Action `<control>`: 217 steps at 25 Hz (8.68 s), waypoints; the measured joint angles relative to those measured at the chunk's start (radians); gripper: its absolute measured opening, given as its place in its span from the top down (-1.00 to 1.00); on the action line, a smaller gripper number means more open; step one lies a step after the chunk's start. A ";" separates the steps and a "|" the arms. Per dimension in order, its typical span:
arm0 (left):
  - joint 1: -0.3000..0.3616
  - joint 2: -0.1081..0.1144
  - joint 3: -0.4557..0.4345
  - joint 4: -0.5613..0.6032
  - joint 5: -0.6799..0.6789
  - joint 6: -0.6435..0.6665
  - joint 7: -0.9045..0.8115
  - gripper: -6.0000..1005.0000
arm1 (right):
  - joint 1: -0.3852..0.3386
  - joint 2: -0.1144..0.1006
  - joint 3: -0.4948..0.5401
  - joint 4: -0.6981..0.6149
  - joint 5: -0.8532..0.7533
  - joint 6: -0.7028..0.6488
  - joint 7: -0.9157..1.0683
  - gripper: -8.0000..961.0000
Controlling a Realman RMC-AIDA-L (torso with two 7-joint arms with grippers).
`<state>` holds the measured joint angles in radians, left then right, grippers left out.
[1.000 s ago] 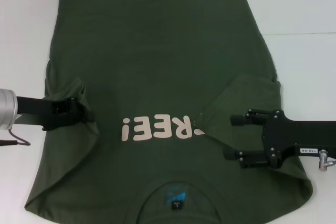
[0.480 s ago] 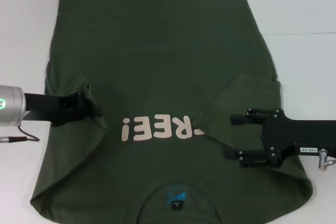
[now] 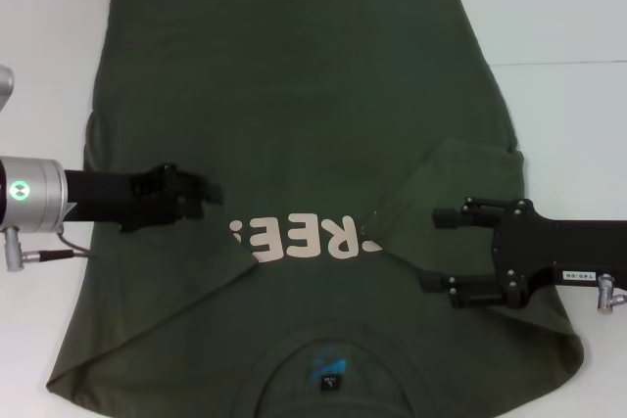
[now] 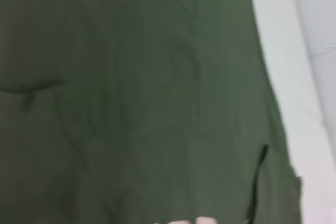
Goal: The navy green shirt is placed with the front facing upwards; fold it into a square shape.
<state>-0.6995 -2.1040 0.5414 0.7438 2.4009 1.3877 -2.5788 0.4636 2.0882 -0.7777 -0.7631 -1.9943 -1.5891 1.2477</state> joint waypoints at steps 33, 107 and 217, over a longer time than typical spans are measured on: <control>0.019 -0.013 0.059 0.007 -0.197 0.428 1.041 -0.85 | 0.076 -0.019 0.001 -0.580 -0.529 -0.359 1.110 -0.77; 0.166 0.003 -0.078 0.518 0.143 0.502 0.065 -0.77 | 0.142 -0.002 -0.272 -0.380 -0.803 -0.120 1.261 0.90; 0.229 0.015 -0.314 0.051 0.130 0.366 1.075 0.94 | -0.233 0.000 0.487 0.114 -0.228 -0.074 0.049 0.90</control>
<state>-0.4707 -2.0894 0.2270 0.7949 2.5314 1.7539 -1.5040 0.2304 2.0879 -0.2912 -0.6486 -2.2223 -1.6627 1.2967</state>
